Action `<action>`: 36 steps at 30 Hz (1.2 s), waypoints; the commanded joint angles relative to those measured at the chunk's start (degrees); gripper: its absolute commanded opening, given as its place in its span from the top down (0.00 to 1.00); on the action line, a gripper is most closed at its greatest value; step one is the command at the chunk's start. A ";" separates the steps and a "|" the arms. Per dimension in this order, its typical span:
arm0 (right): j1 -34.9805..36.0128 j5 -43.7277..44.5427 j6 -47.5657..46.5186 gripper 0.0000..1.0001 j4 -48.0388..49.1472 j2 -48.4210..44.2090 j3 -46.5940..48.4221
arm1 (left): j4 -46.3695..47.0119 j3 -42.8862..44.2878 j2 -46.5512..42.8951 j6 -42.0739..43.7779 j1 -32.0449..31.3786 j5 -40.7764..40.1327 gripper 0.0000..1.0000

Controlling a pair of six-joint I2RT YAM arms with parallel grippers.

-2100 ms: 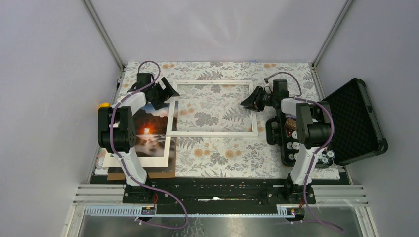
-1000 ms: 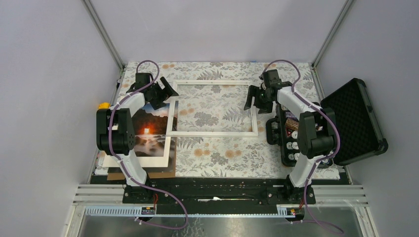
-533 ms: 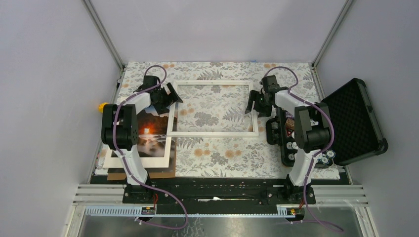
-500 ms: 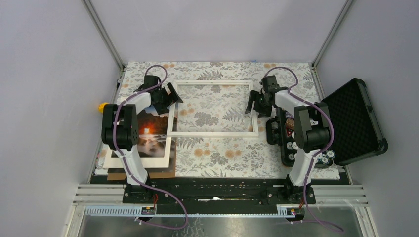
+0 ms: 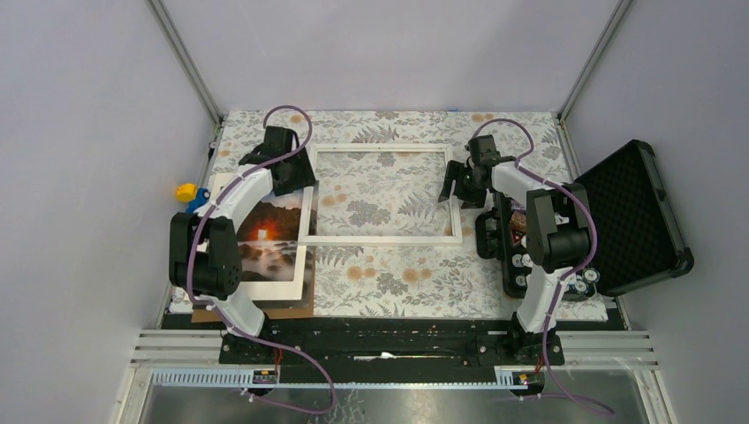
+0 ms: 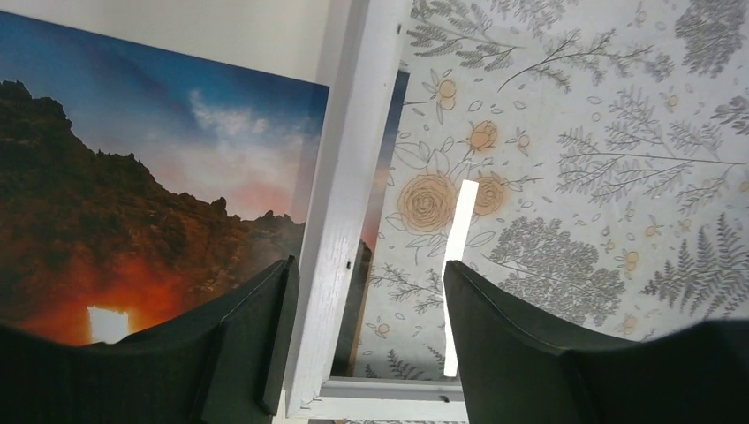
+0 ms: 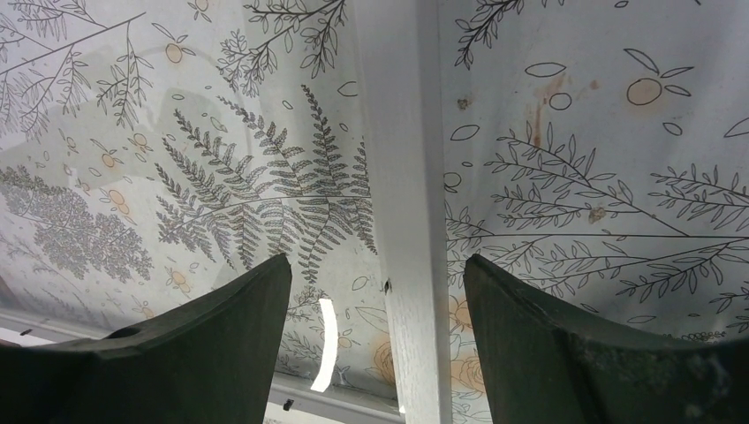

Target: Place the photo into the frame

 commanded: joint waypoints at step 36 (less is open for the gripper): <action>-0.32 -1.76 -1.30 0.18 1.00 -0.46 -0.18 | -3.52 2.24 9.34 4.37 -3.33 -5.11 0.67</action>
